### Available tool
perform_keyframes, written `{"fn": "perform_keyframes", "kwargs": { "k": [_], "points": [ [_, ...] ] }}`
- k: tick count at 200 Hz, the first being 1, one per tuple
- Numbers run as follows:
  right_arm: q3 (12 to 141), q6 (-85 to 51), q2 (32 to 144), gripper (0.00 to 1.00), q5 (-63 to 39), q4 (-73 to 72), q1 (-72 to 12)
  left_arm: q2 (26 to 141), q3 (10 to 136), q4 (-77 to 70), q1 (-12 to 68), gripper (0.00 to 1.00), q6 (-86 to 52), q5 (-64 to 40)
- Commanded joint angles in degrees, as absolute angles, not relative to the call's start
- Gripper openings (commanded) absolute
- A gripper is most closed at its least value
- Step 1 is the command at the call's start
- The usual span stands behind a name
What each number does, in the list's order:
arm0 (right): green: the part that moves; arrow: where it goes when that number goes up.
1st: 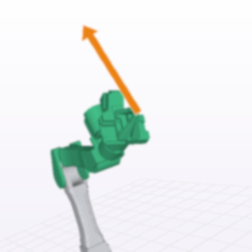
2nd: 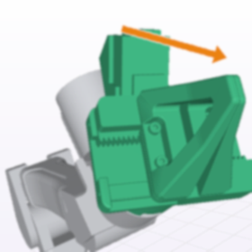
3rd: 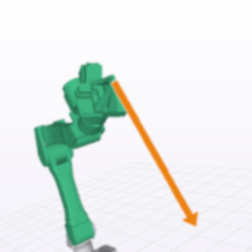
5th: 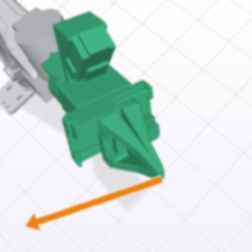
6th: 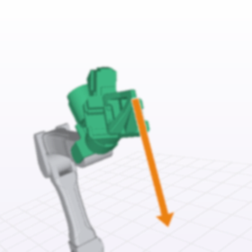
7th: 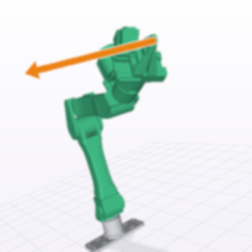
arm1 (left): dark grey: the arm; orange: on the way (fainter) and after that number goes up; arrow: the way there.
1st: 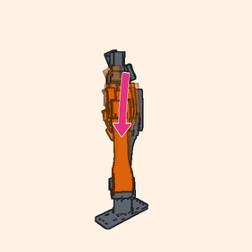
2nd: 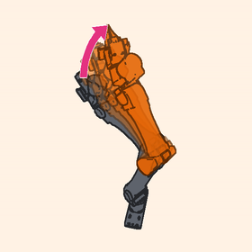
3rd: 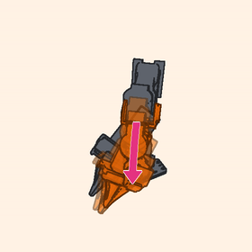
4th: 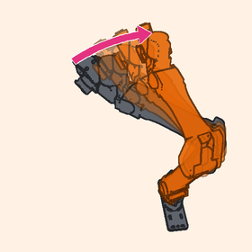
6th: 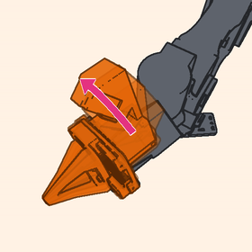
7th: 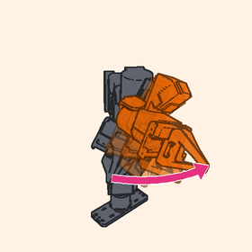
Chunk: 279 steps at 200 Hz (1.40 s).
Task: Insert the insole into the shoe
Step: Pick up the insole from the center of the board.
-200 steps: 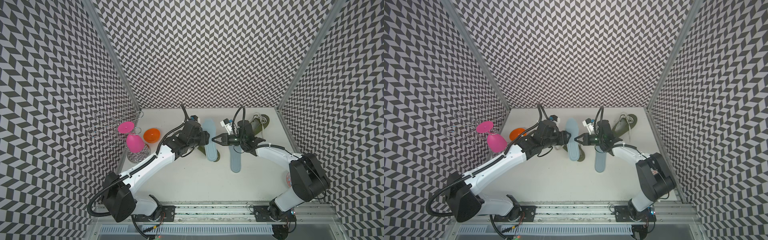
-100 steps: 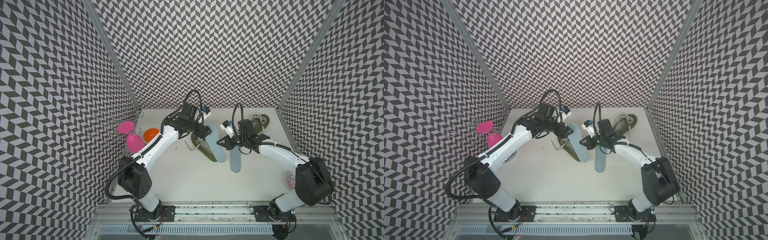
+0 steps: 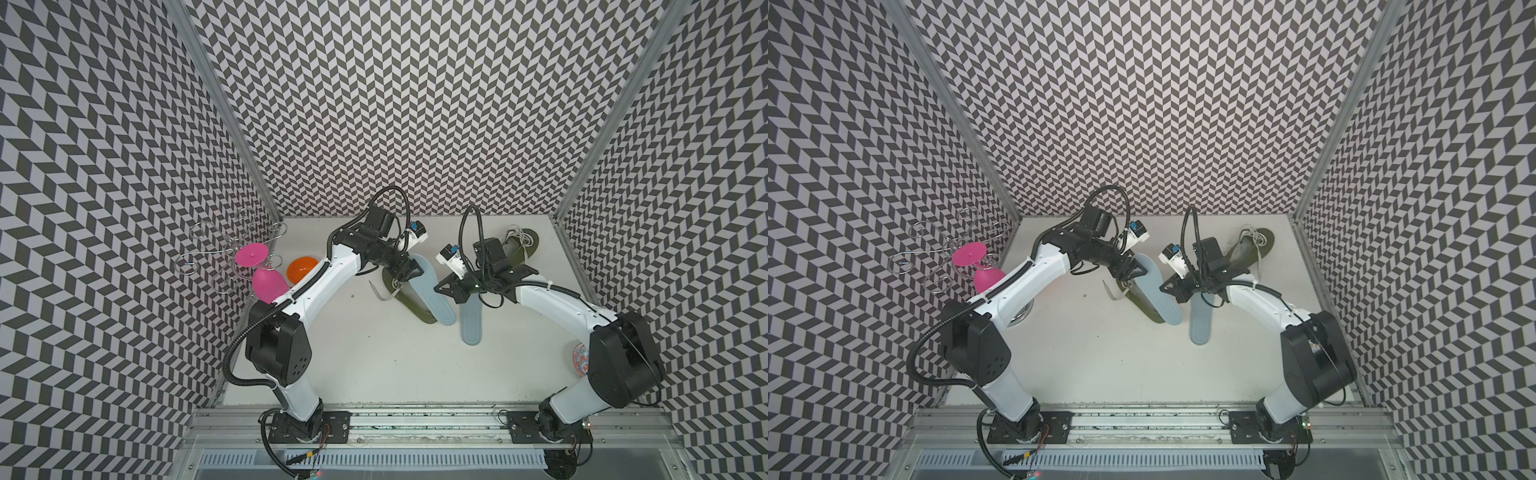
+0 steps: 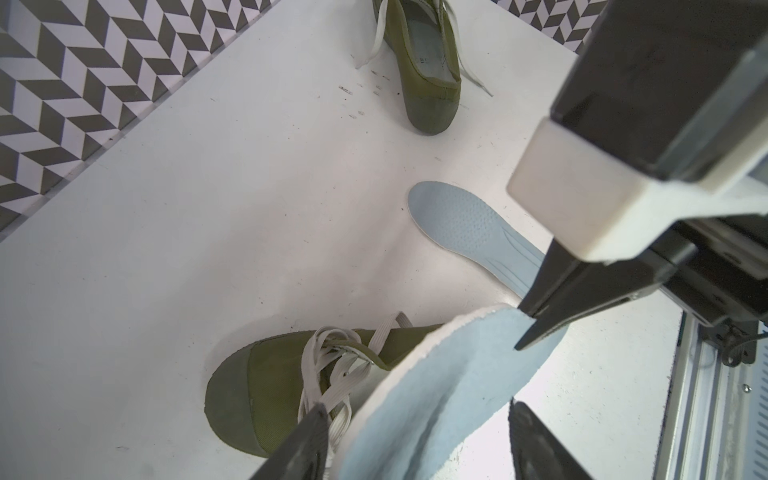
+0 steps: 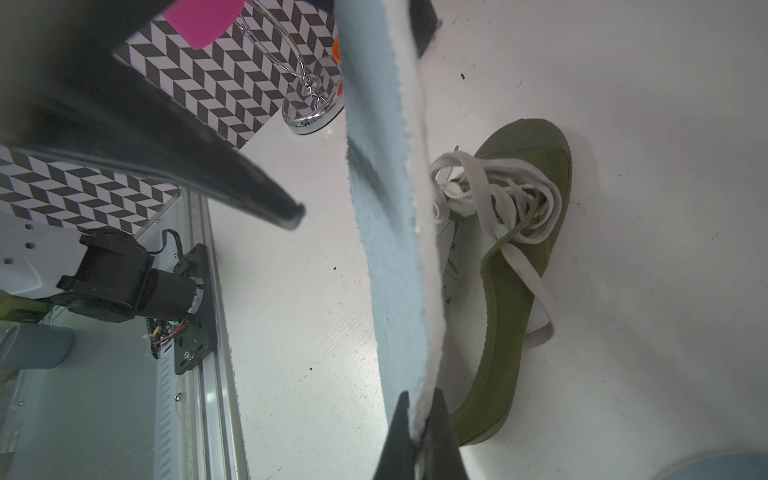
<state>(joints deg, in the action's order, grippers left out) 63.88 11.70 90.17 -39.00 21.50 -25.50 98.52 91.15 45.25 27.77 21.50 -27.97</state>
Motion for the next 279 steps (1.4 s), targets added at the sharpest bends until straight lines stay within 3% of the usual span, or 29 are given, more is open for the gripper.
{"fn": "perform_keyframes", "kwargs": {
  "k": [1, 131, 184, 279],
  "points": [
    [66.73, 16.44, 91.46, 0.0, -40.61, 22.7, -25.85, 97.52, 90.83, 45.82, 28.09, 0.67, 23.94, -30.6],
    [73.12, 24.71, 95.32, 0.0, -32.05, 30.46, -25.9, 97.02, 90.09, 45.47, 28.46, 0.22, 24.74, -33.18],
    [71.68, 24.71, 93.66, 0.0, -33.01, 28.42, -25.87, 97.49, 89.06, 44.66, 28.93, 0.33, 23.07, -29.65],
    [71.28, 24.54, 92.59, 0.0, -33.4, 28.06, -25.85, 96.5, 88.25, 43.94, 27.91, 0.27, 22.24, -29.71]
  ]
}}
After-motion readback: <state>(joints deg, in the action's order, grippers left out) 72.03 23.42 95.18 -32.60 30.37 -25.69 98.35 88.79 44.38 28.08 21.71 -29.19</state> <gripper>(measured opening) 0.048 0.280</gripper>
